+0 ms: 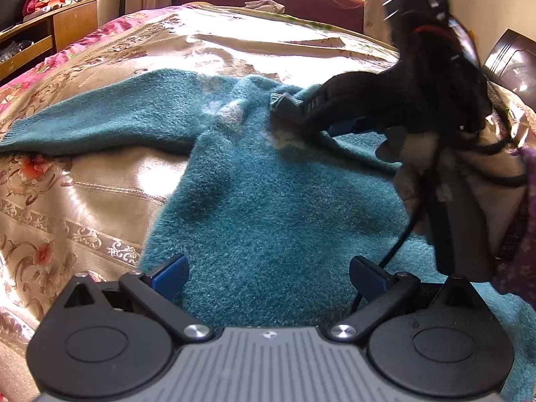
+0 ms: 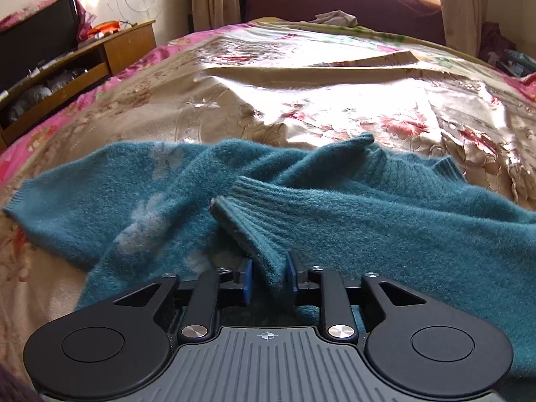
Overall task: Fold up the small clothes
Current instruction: 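Lift the sleeve with the right tool and lay it across the sweater body, then open the right tool to release the sleeve while the left tool grasps the other sleeve cuff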
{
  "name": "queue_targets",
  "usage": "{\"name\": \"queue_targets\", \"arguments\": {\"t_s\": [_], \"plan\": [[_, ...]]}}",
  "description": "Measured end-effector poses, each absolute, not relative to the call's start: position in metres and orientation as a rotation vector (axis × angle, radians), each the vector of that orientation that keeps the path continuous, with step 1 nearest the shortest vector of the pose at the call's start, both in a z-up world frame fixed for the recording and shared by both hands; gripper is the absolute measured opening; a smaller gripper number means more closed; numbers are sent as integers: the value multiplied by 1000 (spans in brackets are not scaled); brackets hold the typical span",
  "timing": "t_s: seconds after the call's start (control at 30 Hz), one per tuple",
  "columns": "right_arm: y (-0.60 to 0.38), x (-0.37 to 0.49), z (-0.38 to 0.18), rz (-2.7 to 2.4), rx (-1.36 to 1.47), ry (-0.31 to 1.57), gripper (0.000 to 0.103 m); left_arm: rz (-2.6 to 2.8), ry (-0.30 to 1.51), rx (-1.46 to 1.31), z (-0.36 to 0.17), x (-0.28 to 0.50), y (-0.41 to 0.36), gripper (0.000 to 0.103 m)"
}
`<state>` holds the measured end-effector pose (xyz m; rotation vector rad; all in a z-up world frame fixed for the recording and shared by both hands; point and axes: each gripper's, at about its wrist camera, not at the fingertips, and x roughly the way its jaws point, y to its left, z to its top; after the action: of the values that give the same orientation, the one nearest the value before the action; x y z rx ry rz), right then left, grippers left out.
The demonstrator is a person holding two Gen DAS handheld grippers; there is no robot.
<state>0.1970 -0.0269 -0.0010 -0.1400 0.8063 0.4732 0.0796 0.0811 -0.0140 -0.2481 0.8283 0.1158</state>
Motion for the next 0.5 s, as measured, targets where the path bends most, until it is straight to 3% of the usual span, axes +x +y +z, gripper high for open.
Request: {"name": "queue_targets", "arguments": {"t_s": [0.1, 0.33, 0.5], "plan": [[-33, 187, 8, 550, -83, 811, 41, 106, 827, -252, -15, 79, 80, 103], [-50, 165, 21, 584, -32, 781, 41, 120, 829, -219, -18, 80, 75, 103], [-81, 166, 6, 464, -38, 856, 41, 133, 833, -240, -19, 79, 81, 103]]}}
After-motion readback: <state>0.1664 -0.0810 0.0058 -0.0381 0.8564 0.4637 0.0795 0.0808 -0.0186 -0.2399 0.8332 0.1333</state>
